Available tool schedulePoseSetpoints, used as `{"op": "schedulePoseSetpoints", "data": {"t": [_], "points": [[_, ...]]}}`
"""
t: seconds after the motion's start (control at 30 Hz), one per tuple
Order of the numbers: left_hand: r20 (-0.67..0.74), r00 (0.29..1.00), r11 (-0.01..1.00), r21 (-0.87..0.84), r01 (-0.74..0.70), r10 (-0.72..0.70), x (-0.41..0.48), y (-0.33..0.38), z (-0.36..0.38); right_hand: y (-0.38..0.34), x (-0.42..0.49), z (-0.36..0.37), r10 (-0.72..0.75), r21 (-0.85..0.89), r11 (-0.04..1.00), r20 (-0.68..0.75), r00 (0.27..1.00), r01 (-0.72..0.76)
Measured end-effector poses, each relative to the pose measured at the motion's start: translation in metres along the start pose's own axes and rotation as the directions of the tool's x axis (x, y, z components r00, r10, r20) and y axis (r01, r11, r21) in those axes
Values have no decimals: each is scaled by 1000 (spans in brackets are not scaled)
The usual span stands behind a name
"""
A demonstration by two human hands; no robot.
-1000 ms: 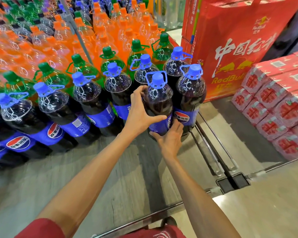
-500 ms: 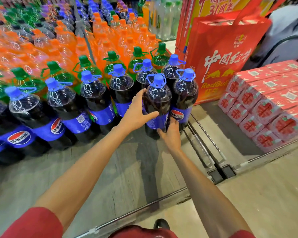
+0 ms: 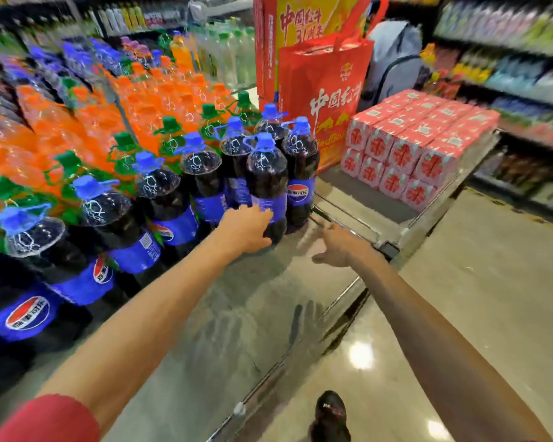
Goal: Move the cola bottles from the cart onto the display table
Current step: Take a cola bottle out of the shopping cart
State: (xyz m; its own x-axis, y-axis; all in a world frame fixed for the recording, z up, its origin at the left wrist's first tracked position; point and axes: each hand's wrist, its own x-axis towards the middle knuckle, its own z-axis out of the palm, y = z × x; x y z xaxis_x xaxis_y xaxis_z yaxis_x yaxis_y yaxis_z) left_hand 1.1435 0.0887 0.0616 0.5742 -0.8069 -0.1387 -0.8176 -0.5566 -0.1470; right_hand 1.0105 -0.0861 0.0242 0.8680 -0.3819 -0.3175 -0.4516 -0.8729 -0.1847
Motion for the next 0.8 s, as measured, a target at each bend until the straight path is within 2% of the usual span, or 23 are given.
{"op": "schedulePoseSetpoints", "data": {"t": [0.17,0.37,0.53,0.67,0.8], "points": [[-5,989,988,44,-149,149,-11,51,-17,18,-73,-5,164,-44,986,47,985,-162],[-28,922,921,65,-384,386,-21,136,-49,61,-170,-4,365,-14,931,-46,930,-366],[-123,798,807,93,-583,590,-50,225,-77,103,-282,8,560,71,829,-92,823,-555],[-98,692,699,113,-706,715,-97,306,-93,129,-388,28,711,139,702,-90,697,-698],[-84,620,624,164,-764,780,-171,393,-100,144,-503,58,818,196,573,-70,572,-796]]}}
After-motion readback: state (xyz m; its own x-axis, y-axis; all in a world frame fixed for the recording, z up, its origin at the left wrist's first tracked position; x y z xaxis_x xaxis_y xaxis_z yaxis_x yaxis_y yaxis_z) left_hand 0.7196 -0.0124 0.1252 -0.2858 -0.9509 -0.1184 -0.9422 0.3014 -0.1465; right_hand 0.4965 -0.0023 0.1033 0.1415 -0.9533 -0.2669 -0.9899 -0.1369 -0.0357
